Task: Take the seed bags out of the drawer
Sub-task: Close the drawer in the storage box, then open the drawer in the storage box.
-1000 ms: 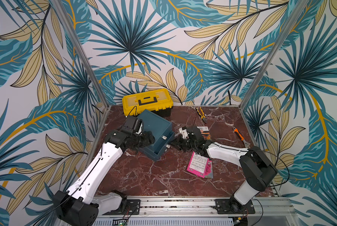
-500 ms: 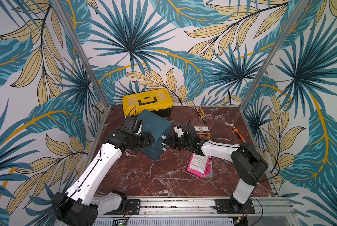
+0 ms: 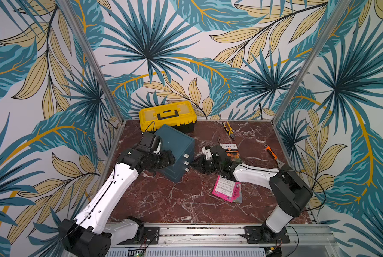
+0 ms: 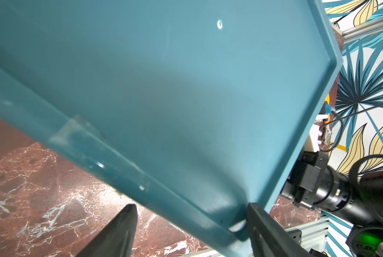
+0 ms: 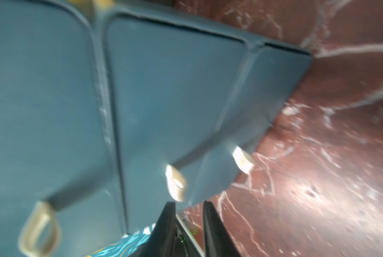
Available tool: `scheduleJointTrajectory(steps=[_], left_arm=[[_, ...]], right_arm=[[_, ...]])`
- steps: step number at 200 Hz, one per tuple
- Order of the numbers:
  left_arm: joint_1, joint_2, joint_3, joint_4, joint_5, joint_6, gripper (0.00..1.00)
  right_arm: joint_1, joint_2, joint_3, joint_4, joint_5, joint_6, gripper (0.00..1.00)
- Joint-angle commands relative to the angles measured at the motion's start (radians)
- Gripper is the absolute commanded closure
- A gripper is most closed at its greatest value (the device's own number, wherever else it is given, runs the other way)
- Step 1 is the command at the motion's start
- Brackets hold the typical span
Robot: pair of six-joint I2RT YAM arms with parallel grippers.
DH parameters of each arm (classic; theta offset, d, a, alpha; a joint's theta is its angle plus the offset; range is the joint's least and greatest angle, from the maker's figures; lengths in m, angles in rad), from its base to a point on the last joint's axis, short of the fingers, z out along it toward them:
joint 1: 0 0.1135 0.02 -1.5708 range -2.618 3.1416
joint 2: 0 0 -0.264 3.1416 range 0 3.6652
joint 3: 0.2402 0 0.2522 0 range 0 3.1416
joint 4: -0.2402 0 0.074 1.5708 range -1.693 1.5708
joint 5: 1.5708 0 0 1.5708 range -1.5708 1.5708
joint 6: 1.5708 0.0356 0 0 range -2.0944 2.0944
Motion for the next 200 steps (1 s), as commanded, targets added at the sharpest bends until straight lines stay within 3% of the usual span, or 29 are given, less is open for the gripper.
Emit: scheduleJointTrajectory(steps=[1,54,200], left_arm=[[-0.004,-0.014,-0.003,-0.024,-0.004,0.010,0.19],[-0.004,-0.010,-0.004,-0.024,0.000,0.011,0.19],[-0.004,-0.012,-0.001,-0.032,0.003,0.015,0.19]], right_arm=[[0.006,0.006,-0.071,0.026,0.031,0.004,0.73],[0.011,0.107,-0.070,0.176,0.008,0.055,0.72],[0.026,0.223,0.028,0.209,0.006,0.086,0.69]])
